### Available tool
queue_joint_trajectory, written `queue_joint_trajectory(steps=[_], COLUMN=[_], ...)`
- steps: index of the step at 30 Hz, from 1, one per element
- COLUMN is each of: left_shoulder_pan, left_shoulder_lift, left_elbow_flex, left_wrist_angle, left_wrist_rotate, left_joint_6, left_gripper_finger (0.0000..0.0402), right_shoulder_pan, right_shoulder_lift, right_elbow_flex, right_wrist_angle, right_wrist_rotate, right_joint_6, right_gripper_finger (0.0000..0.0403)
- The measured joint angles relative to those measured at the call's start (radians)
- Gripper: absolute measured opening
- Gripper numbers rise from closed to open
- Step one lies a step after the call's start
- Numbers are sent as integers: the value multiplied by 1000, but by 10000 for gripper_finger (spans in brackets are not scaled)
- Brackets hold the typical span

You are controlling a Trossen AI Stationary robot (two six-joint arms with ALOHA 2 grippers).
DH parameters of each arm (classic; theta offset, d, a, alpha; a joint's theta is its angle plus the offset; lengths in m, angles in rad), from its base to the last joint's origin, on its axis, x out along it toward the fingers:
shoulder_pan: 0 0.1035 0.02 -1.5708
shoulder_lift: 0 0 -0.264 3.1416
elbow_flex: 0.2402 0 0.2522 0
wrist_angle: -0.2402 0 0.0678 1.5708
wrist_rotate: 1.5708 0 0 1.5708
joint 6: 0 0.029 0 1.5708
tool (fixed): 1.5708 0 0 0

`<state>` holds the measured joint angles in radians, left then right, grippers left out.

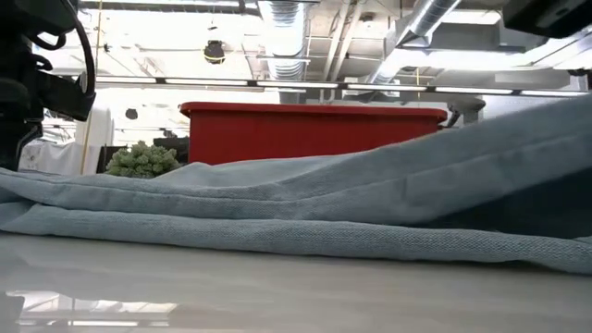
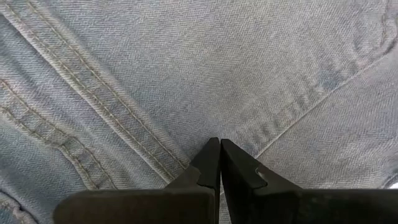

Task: Fold Laundry from Bin
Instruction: Fold the blue pants

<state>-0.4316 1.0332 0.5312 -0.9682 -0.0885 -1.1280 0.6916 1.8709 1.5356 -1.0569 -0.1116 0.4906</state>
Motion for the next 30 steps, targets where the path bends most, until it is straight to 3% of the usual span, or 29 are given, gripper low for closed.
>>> queue_joint_trajectory(steps=[6,9,12,17,20,24,27,30], left_shoulder_pan=[0,-3,-6,-5,-6,-6,-4,7], left_shoulder_lift=[0,-16,-54,-145,-226,-264,-215,-115], left_elbow_flex=[0,18,64,148,180,182,182,181], left_wrist_angle=[-2,-9,-28,-34,158,478,597,715], left_wrist_rotate=[11,20,30,26,17,-84,-139,-108], left_joint_6=[17,32,64,67,91,142,211,257], left_gripper_finger=[0,0,0,0,0,0,0,0], right_shoulder_pan=[-27,-38,-38,-37,-39,-37,-38,-47], right_shoulder_lift=[0,-2,-2,-3,-3,-2,-10,-64], right_elbow_flex=[32,78,127,137,82,6,-39,-71], right_wrist_angle=[-45,-113,-211,-326,-290,-201,-149,-128], right_wrist_rotate=[-120,-151,-117,59,107,142,155,185], right_joint_6=[17,5,-27,8,40,60,91,147], right_gripper_finger=[206,229,231,222,214,198,185,178])
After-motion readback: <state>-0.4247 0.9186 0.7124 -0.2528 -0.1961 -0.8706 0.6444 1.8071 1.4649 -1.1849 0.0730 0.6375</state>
